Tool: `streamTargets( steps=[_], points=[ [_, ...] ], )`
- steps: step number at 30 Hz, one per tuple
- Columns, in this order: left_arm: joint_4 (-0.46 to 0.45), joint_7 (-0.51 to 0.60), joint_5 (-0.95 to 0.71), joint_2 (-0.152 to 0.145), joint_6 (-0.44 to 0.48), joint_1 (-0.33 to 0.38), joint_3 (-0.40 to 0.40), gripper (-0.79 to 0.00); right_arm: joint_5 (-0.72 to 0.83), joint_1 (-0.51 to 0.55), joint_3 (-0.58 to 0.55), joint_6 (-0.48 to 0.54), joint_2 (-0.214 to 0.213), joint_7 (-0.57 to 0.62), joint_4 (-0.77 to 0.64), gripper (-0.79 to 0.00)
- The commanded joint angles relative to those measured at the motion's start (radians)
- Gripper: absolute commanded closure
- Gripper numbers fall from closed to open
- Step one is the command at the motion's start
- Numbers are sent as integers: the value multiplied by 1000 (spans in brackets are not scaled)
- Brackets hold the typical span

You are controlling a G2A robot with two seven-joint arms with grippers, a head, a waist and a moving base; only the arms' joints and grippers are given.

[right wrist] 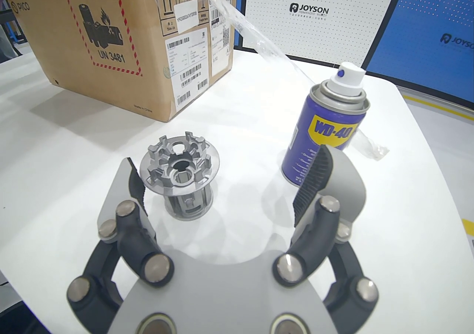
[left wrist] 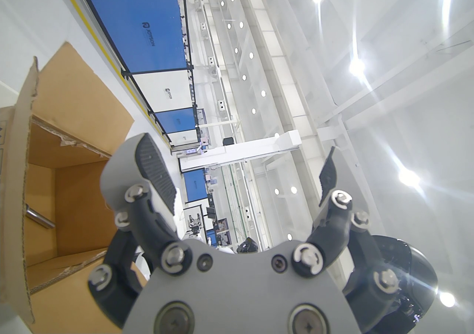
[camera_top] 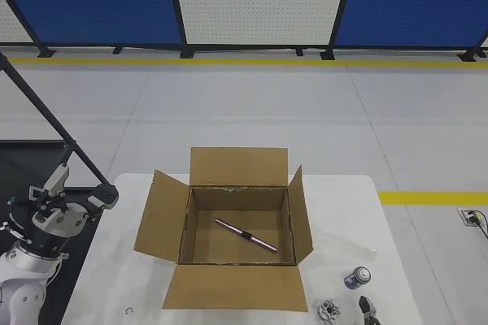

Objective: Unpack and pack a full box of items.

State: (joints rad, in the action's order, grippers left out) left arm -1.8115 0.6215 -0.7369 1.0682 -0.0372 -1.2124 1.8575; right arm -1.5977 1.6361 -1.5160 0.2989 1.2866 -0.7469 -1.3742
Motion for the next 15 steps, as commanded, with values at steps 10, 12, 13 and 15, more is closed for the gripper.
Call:
streamTargets(
  steps=[10, 12, 13, 15],
  points=[
    [0, 0, 0, 0, 0, 0, 0, -785, 42, -1, -5, -28, -3, -15, 4, -785],
    [0, 0, 0, 0, 0, 0, 0, -785, 44, -3, -3, -36, -4, -7, 2, -785],
    [0, 0, 0, 0, 0, 0, 0, -785, 42, -5, -1, -41, -4, 1, 1, -785],
    [0, 0, 0, 0, 0, 0, 0, -785, 45, -12, 6, -60, -2, 19, 2, -785]
  ],
)
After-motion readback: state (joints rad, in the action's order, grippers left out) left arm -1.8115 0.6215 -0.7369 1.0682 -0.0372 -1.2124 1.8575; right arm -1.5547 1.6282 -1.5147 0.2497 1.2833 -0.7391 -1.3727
